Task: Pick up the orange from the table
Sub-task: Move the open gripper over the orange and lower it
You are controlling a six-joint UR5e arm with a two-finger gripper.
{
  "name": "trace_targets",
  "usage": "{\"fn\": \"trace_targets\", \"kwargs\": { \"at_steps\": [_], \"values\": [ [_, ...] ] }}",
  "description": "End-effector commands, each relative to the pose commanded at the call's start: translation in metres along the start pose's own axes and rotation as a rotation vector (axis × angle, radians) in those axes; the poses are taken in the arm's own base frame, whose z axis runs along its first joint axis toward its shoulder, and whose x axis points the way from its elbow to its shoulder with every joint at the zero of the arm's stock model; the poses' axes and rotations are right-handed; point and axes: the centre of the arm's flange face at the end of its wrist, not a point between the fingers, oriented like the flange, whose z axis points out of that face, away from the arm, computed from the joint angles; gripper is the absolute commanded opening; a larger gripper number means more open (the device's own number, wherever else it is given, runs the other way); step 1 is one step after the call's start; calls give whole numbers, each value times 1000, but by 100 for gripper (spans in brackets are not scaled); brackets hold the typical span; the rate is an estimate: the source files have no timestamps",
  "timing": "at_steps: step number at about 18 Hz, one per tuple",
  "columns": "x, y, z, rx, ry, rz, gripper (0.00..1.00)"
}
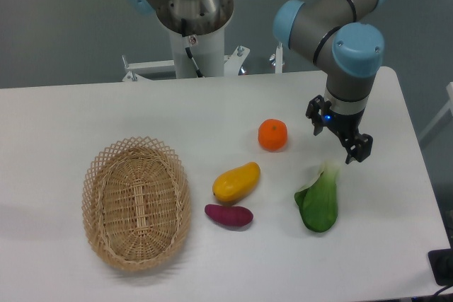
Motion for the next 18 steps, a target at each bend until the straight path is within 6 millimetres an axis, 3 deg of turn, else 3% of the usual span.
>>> {"fn": "trace_targets", "kwargs": {
  "at_steps": [7,10,18],
  "values": [
    [11,-2,11,2,26,5,100],
    [24,-3,6,2,27,12,100],
    [60,-11,20,1,80,31,100]
  ]
}}
